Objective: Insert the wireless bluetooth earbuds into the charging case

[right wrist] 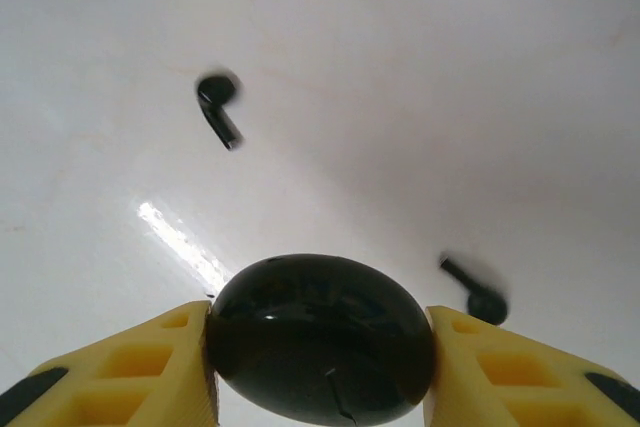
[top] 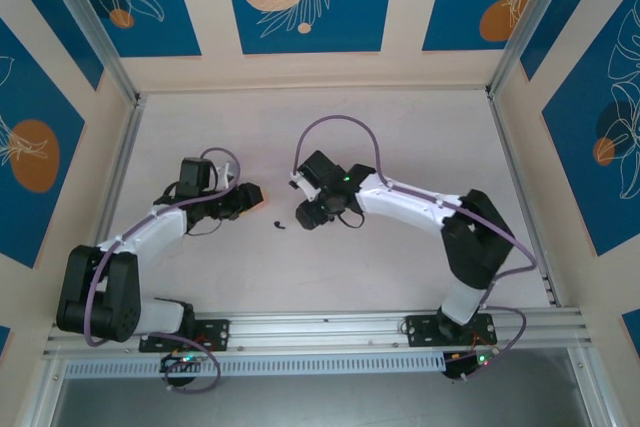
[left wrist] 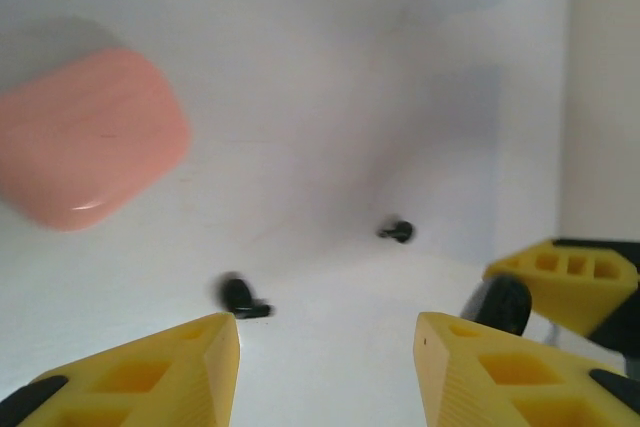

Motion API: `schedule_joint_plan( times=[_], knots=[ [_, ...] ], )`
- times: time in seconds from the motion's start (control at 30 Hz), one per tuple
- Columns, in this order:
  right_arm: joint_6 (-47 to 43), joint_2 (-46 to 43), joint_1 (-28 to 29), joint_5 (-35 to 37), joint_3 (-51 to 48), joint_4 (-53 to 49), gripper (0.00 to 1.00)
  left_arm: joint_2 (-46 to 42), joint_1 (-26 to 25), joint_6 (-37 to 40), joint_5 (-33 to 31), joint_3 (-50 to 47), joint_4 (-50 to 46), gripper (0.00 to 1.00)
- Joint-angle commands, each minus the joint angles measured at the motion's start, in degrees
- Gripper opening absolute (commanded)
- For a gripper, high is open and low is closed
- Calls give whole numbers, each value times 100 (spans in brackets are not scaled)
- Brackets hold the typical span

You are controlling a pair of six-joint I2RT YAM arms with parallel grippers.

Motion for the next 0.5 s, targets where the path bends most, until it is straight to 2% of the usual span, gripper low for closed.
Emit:
schedule_joint_plan(
  times=[0.0,0.27,0.47],
  knots=[
    [-1365,-455,-27,-47,-313,921,38,72,-2,100,1155,224,427,49],
    [-2649,-836,5,-432,-515,1473,37,-18,-207,134,1942,295,698,49],
    [-3078,-905,110,-740,-421,1562,37,19,-486,722,1998,585,49,49]
  ],
)
